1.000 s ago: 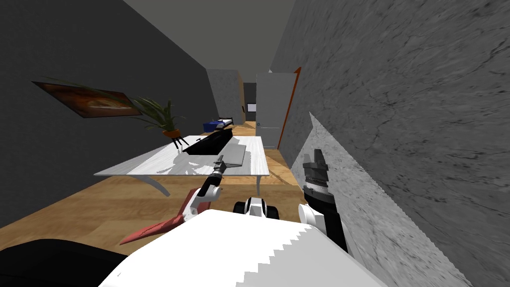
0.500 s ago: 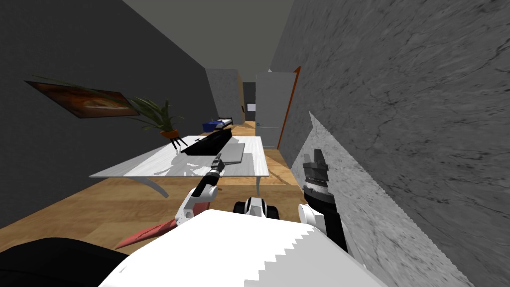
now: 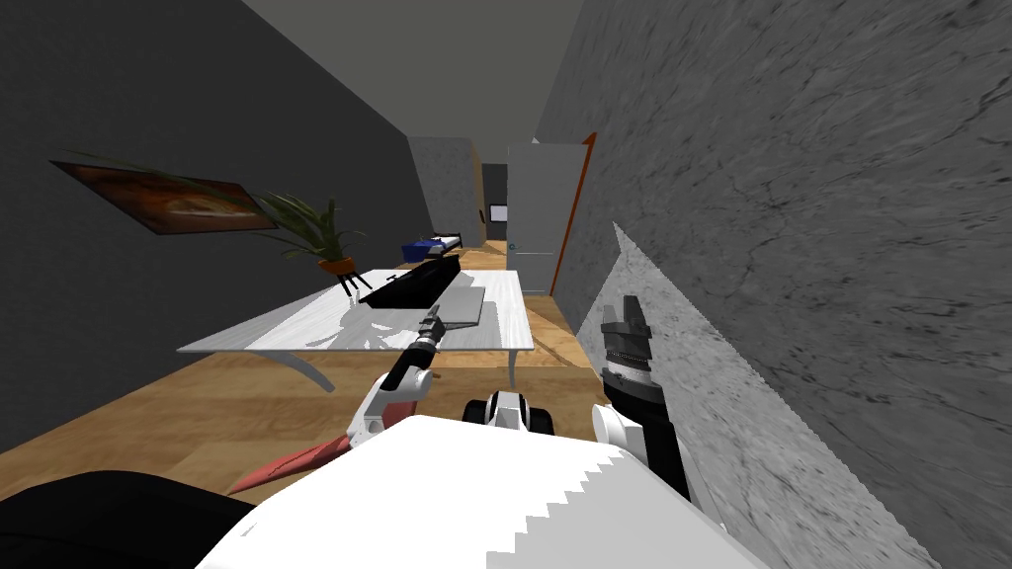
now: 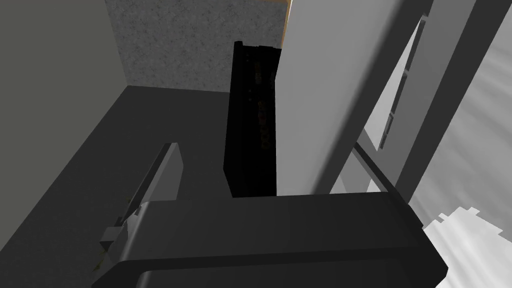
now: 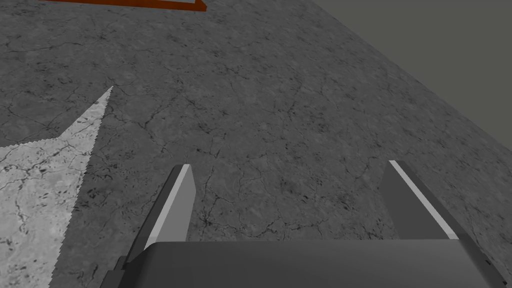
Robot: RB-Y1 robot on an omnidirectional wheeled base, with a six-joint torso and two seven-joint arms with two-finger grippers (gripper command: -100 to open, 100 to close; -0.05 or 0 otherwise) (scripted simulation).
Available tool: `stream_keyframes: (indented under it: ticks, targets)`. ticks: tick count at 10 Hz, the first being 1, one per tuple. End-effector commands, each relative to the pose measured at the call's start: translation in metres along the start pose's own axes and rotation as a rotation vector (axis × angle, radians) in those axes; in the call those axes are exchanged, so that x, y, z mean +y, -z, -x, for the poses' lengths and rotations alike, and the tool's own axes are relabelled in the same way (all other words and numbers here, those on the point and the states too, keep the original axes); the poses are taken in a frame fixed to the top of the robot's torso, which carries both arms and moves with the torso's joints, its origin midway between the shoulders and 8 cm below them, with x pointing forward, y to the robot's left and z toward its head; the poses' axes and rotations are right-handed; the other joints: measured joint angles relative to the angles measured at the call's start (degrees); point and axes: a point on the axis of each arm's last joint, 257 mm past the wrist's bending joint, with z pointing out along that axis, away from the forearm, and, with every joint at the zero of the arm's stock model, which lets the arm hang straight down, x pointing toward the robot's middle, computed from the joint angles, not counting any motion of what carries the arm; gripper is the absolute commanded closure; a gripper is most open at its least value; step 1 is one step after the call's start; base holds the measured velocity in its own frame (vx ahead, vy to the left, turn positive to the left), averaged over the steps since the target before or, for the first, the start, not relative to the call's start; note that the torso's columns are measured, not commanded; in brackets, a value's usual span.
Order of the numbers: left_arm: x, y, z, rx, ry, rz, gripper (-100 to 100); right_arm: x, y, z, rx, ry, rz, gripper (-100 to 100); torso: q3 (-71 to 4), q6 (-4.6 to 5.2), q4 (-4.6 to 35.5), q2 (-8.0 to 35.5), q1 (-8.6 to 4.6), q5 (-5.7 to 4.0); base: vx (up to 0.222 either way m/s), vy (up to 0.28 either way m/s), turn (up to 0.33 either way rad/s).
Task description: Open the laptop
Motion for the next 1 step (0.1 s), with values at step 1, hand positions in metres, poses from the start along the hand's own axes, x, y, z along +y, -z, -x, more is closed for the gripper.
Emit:
stream_keyframes:
  ticks: [1]
  targets:
    - [0.0013,0.0002,0.0003,-0.001,0.0,0.003,0,0.0,0.0,0.0,0.0,0.0,0.0,0,0.0,0.0,0.0,0.0,0.0,0.0,0.0,0.0,0.0]
